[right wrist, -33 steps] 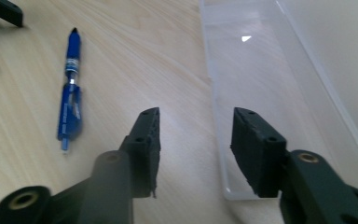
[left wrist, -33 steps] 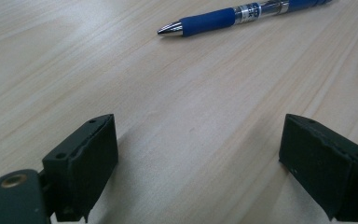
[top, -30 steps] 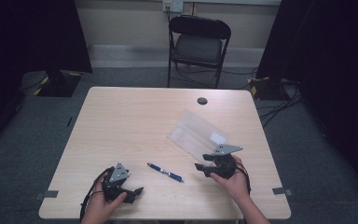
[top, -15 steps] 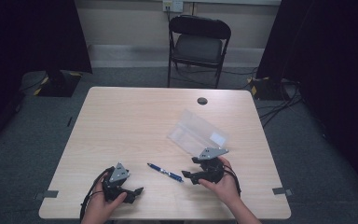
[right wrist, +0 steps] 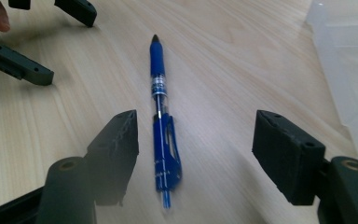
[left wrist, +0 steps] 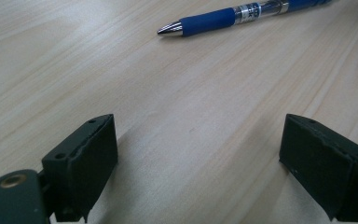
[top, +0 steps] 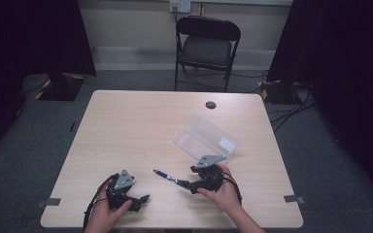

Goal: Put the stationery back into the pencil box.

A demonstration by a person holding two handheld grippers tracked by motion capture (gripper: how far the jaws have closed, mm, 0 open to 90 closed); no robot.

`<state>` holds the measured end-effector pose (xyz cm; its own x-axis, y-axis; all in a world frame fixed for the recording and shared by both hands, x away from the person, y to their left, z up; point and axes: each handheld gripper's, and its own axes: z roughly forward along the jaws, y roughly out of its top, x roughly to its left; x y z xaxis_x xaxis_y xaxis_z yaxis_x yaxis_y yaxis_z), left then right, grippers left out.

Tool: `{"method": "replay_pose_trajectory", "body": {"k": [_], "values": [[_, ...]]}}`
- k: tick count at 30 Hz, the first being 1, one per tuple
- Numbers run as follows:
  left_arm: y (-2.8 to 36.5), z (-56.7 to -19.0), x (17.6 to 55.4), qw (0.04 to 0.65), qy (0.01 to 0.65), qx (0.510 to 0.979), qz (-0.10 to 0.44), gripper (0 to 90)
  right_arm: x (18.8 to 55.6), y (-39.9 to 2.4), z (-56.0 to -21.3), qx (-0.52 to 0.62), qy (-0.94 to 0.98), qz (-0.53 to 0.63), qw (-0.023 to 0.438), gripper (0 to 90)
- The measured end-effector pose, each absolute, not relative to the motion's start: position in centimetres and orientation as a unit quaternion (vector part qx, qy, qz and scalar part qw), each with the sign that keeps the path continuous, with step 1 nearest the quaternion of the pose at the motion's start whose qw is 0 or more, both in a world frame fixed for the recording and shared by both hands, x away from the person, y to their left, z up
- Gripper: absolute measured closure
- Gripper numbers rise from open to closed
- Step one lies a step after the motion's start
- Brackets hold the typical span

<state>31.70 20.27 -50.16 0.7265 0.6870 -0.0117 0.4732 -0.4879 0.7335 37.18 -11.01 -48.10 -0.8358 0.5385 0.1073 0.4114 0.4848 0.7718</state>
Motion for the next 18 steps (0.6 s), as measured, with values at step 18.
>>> {"method": "replay_pose_trajectory", "body": {"k": [18], "values": [[20.3,-50.2,31.7,0.373,0.341,0.851,0.143,10.9,38.0,-6.5,-49.9,0.275,0.861,0.424,0.062,48.5]]}}
